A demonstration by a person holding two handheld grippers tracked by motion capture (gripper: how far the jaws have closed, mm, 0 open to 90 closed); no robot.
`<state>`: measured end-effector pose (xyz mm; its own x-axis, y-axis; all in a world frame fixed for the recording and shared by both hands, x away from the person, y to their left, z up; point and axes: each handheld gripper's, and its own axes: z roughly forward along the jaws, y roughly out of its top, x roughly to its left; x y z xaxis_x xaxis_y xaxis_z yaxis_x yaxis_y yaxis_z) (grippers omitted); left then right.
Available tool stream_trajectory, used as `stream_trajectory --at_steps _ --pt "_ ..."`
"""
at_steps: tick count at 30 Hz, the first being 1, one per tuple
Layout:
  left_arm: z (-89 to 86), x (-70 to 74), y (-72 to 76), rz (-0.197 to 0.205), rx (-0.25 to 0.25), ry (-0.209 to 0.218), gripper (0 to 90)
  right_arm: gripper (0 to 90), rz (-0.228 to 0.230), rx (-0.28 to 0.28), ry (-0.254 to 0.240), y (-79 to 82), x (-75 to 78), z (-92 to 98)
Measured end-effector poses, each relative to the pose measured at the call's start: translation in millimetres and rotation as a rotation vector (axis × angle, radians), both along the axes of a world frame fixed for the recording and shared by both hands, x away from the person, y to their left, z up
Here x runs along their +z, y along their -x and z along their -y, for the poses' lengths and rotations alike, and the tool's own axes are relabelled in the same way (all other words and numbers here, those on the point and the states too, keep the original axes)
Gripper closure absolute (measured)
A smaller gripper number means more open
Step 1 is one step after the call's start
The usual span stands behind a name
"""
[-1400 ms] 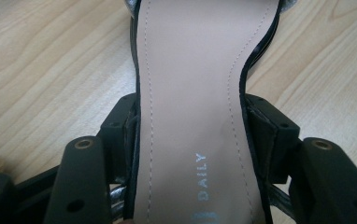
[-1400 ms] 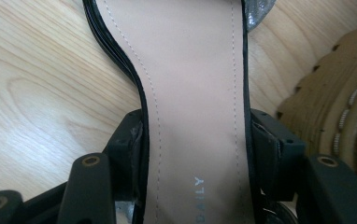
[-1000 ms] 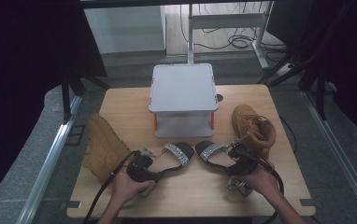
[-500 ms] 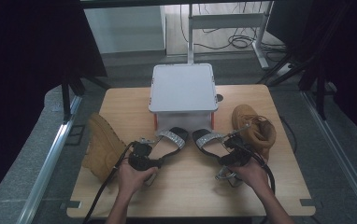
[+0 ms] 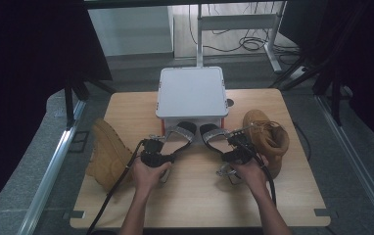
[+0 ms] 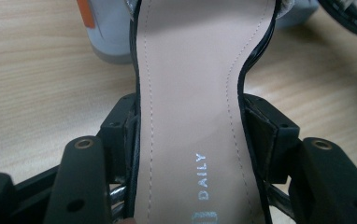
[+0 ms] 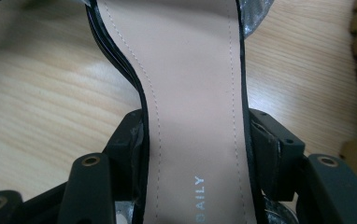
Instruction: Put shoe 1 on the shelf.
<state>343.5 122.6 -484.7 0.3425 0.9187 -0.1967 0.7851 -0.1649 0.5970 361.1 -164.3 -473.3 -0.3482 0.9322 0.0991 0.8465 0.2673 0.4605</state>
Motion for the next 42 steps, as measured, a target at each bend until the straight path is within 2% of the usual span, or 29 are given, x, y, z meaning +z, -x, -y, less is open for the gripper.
stream_trajectory --at_steps 4,8,19,22,26,29,31,39,42 --pt "0.2 -1.3 -6.8 -0.001 0.022 0.026 42.1 42.5 -0.004 -0.016 -0.005 -5.7 -4.2 -6.3" --pt "0.9 -4.3 -11.5 0.000 0.048 0.015 42.0 42.5 0.000 -0.041 -0.024 -11.2 -5.6 -11.2" --pt "4.2 -9.4 -27.1 -0.011 0.085 0.009 42.1 42.5 0.018 -0.100 -0.032 -23.8 -7.8 -31.6" --pt "4.8 -9.3 -29.7 -0.015 0.096 0.013 42.1 42.5 0.013 -0.120 -0.054 -26.1 -10.2 -36.3" --pt "3.1 -10.9 -33.4 -0.026 0.114 0.023 42.1 42.4 0.013 -0.147 -0.050 -30.8 -14.8 -40.5" --pt "2.5 -12.1 -35.8 -0.032 0.140 0.029 42.1 42.4 0.017 -0.161 -0.029 -33.8 -16.5 -42.9" --pt "2.9 -12.6 -36.5 -0.031 0.145 0.039 42.1 42.4 0.018 -0.180 -0.040 -35.7 -17.6 -45.3" --pt "8.0 -19.7 -38.1 -0.059 0.142 0.034 42.1 42.3 0.041 -0.226 -0.024 -40.4 -18.7 -51.3" --pt "9.8 -21.4 -38.7 -0.062 0.145 0.036 42.0 42.1 0.039 -0.239 -0.002 -42.1 -20.4 -56.0"
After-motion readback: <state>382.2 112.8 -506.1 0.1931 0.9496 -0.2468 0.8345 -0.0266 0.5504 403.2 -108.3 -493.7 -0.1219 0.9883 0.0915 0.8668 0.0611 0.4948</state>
